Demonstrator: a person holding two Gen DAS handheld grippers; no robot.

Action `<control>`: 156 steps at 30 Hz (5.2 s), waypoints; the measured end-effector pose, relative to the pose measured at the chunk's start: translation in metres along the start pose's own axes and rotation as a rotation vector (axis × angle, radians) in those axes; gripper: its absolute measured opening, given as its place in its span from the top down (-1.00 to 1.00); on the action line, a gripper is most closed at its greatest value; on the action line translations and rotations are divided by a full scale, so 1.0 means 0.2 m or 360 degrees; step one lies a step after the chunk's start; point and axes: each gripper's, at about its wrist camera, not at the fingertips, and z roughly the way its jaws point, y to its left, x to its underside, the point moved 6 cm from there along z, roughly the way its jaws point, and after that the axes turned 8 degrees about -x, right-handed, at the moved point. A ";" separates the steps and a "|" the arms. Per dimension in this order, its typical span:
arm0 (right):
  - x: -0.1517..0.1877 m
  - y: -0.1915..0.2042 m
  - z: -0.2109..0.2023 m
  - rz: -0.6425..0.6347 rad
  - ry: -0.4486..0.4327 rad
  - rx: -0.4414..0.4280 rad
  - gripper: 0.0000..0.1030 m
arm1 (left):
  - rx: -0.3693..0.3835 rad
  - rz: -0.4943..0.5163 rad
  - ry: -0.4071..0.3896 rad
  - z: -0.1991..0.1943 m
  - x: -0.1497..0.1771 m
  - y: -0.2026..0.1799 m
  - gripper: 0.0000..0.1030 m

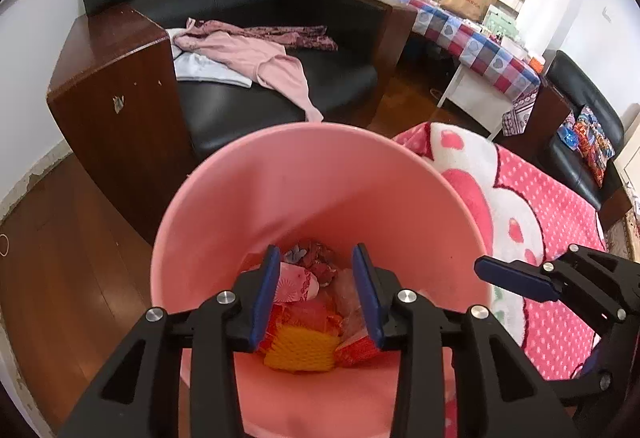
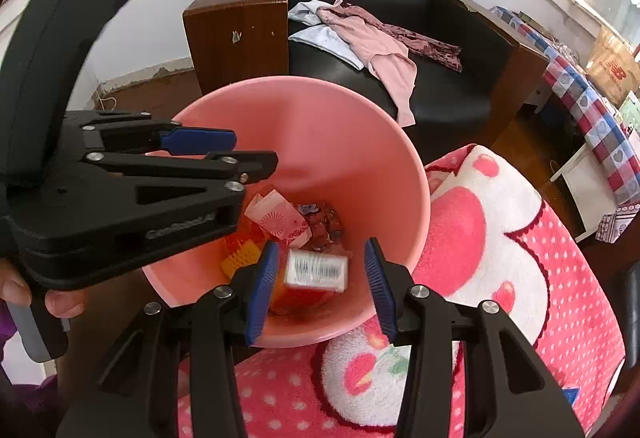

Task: Collect trash
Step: 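Move both open tools back over the remaining items on the blanket, then grasp the purple wrapper with left tool while right grasps the blue Tempo tissue pack, then carry the purple wrapper and tissue pack over the pink bucket and open both tools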

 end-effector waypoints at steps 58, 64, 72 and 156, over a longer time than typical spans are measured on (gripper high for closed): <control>1.28 -1.00 -0.85 0.0977 -0.0492 0.0310 -0.13 | 0.0435 0.0282 0.0017 -0.19 0.26 -1.44 0.17; 1.28 -1.06 -0.80 0.0989 -0.0480 0.0252 -0.13 | 0.0389 0.0189 0.0133 -0.02 0.25 -1.49 0.17; 1.26 -1.12 -0.73 0.1057 -0.0491 0.0136 -0.14 | 0.0408 0.0076 0.0221 0.07 0.24 -1.48 0.30; 0.12 -0.17 -0.62 0.0264 -0.0511 -0.0108 -0.02 | -0.0212 -0.0208 -0.0514 -0.69 0.04 0.01 0.75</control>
